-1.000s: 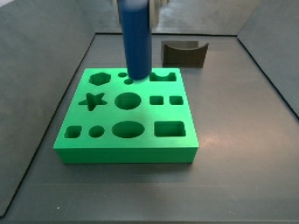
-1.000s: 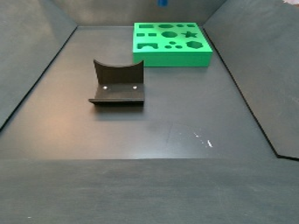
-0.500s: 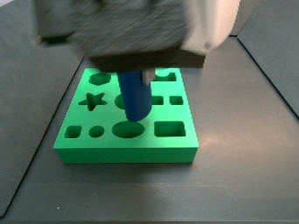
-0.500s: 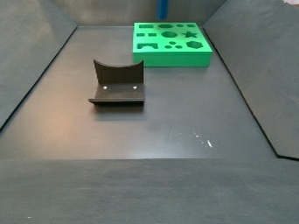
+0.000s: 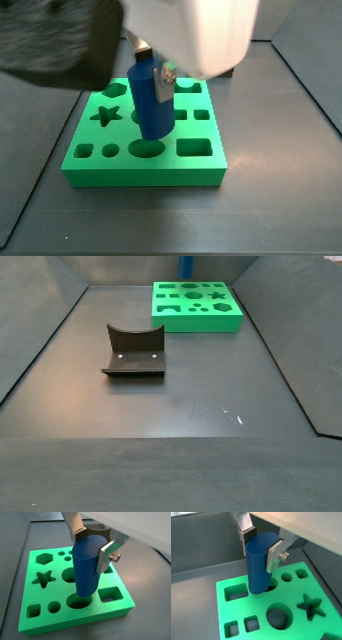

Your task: Insert the oval object.

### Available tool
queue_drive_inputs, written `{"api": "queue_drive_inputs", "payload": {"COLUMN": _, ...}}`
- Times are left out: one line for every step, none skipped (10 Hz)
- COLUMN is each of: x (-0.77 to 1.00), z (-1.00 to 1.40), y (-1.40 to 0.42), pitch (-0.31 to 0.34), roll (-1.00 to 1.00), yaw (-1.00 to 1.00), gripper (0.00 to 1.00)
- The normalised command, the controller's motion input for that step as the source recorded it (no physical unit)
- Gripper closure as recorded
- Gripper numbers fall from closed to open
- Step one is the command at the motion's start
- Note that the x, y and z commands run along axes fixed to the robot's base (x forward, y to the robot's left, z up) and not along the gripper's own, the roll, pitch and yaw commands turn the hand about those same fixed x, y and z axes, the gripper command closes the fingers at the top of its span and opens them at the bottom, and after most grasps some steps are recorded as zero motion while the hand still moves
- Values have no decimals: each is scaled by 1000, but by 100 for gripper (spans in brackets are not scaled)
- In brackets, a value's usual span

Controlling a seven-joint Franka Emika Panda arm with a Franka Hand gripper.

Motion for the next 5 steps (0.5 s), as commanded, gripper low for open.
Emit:
{"api": "queue_drive_inputs", "payload": {"x": 0, "z": -346, "y": 0, "pitch": 0, "roll": -13, "yaw": -1000, "gripper": 100}}
{"api": "queue_drive_inputs", "payload": {"x": 0, "z": -363, "y": 0, "pitch": -1, "roll": -36, "yaw": -1000, "gripper": 100}}
{"api": "queue_drive_inputs", "payload": {"x": 0, "z": -151, "y": -40, "pitch": -53, "roll": -137, "yaw": -963, "gripper": 100}}
{"api": "queue_drive_inputs", "payload": {"x": 0, "z": -109, "y": -49, "pitch": -60, "roll": -156, "yaw": -946, "gripper": 100}}
{"api": "queue_drive_inputs", "payload": {"x": 0, "z": -80, "y": -51, "pitch": -50, "roll": -153, "yaw": -951, "gripper": 100}}
